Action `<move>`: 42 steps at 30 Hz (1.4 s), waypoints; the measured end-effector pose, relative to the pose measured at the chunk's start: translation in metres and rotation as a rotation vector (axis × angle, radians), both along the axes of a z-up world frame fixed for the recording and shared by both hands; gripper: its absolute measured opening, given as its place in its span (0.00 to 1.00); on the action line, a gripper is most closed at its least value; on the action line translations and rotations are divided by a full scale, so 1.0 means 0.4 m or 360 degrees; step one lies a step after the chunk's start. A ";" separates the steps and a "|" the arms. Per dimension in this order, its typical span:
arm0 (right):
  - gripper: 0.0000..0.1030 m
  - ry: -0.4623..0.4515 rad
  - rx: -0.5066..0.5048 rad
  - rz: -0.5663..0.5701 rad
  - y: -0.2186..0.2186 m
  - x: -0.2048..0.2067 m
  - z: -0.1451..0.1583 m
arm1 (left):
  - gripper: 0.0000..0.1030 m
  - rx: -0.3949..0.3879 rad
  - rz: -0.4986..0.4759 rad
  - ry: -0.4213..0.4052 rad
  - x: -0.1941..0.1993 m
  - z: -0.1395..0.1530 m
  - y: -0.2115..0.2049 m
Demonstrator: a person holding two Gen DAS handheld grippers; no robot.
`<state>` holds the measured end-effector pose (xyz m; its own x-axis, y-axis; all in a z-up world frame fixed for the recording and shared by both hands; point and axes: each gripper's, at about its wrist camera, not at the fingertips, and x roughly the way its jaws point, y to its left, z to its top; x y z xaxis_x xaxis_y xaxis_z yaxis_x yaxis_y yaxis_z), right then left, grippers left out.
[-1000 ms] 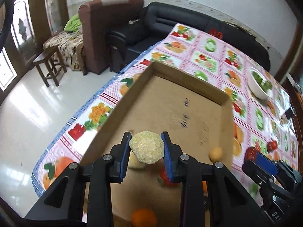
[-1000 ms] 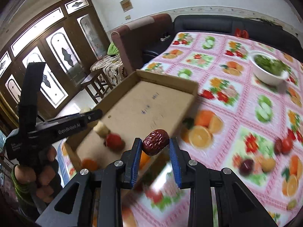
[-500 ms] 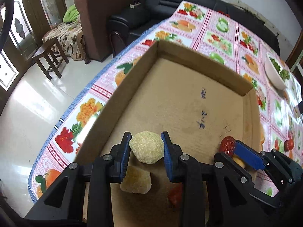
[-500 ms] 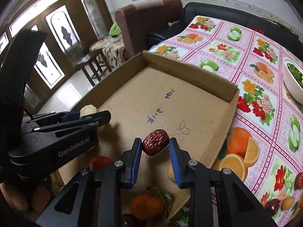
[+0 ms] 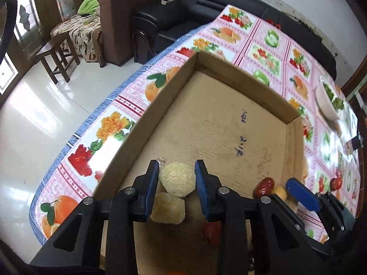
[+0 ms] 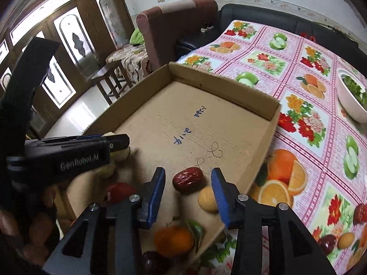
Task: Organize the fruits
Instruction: 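Open both tools to release the chunk and date inside the box, then withdraw both open tools from the box toward the remaining fruits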
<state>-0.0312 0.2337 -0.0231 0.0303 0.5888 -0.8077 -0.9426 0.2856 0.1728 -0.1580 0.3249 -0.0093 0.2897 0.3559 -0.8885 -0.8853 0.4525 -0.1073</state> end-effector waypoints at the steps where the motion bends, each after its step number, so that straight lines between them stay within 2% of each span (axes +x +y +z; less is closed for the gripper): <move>1: 0.41 0.0004 0.0018 -0.0003 -0.014 -0.001 0.010 | 0.29 0.0008 0.0007 -0.0013 -0.005 0.008 -0.005; 9: 0.42 0.0050 0.0175 -0.0063 -0.146 0.001 0.090 | 0.29 0.0115 -0.0018 -0.0111 -0.022 0.074 -0.114; 14: 0.42 0.0073 0.0224 -0.0112 -0.231 0.014 0.114 | 0.29 0.0181 -0.0053 -0.0108 -0.007 0.095 -0.194; 17: 0.42 0.0086 0.0238 -0.0162 -0.284 0.027 0.115 | 0.40 0.0246 -0.0041 -0.0097 -0.005 0.110 -0.229; 19: 0.42 0.0107 0.0245 -0.0206 -0.323 0.040 0.111 | 0.40 0.0294 -0.0046 -0.0080 0.003 0.117 -0.254; 35: 0.45 0.0164 0.0282 -0.0529 -0.555 0.140 0.081 | 0.40 0.0251 -0.0187 -0.0055 0.054 0.106 -0.370; 42: 0.47 0.0226 0.0261 -0.0699 -0.643 0.207 0.048 | 0.44 0.0212 -0.0276 -0.0044 0.098 0.091 -0.414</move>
<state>0.0516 -0.0236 -0.0037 0.2005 0.6648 -0.7196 -0.7031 0.6092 0.3668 -0.1188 0.1592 0.0270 0.3806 0.4123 -0.8278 -0.7904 0.6097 -0.0597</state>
